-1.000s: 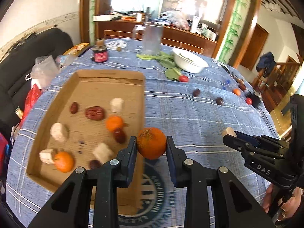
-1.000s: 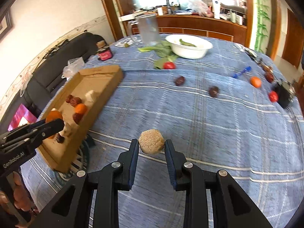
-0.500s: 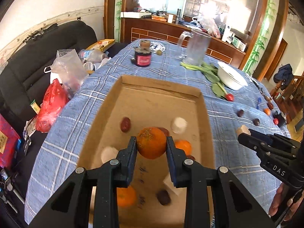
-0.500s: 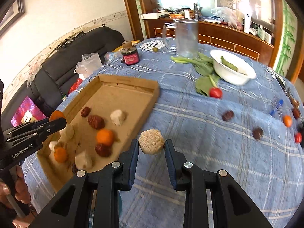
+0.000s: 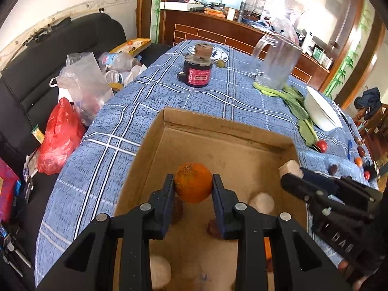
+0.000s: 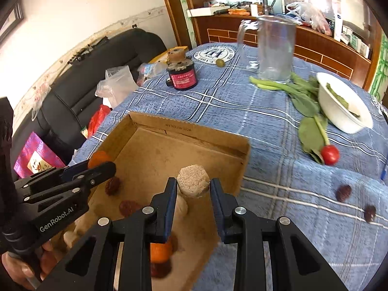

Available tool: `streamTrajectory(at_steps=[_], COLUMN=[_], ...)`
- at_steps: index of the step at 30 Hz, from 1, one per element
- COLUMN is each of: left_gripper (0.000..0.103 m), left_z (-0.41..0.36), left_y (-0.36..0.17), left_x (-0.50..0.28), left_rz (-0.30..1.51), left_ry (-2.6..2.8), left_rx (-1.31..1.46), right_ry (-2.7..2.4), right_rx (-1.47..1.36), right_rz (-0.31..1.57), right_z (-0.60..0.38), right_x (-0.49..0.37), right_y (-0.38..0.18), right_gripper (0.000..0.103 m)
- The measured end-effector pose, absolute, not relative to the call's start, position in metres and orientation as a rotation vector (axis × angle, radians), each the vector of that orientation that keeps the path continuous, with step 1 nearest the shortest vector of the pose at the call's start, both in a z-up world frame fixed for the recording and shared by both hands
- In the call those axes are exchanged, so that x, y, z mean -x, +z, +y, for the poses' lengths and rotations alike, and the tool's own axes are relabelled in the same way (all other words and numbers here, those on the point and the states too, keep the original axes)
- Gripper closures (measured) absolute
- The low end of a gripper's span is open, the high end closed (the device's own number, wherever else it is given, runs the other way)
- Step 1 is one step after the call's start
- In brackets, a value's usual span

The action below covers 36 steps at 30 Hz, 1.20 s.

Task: Organize fruits
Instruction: 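Carry the orange with the left gripper while the right carries the pastry over the tray, then open the left gripper to drop the orange while the right releases the pastry into the tray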

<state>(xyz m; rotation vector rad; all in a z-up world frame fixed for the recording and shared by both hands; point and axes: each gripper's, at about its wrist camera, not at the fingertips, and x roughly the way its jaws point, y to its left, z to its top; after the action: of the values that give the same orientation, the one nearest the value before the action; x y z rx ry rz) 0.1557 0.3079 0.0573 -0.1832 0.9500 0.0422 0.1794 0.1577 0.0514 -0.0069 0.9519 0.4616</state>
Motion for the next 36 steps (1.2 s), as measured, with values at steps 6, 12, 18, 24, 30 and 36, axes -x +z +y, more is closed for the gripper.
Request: streamTrajectory(at_steps=[6,12,18,24,30,36], left_gripper=[0.074,0.074,0.074,0.074,0.073,0.06], left_z=[0.31,0.312,0.313,0.312,0.313,0.31], left_y=[0.042,0.031,0.021,0.021,0.023,0.038], left_x=[-0.178,-0.192,-0.198,-0.198,-0.191,-0.176], left_rz=[0.984,1.01,1.034,1.032,1.042,1.002], left_ry=[0.044,0.047,0.051,0.066,0.077,0.098], left_rx=[0.205,0.206,0.202,0.183,0.187,0.155], right_ry=[0.444,0.426,0.419,0.416,0.413,0.408], right_rx=[0.042,0.065,0.086,0.125,0.125,0.125], right_rz=[0.988,1.018,1.034,1.039,1.03,1.004], right_z=[0.173,0.175,0.18,0.185,0.182,0.172], right_x=[-0.2,-0.216,-0.222,-0.22,-0.214,-0.196], right_y=[0.038,0.027,0.018,0.016,0.021,0.034], right_gripper=[0.072,0.072,0.072,0.07,0.06,0.058])
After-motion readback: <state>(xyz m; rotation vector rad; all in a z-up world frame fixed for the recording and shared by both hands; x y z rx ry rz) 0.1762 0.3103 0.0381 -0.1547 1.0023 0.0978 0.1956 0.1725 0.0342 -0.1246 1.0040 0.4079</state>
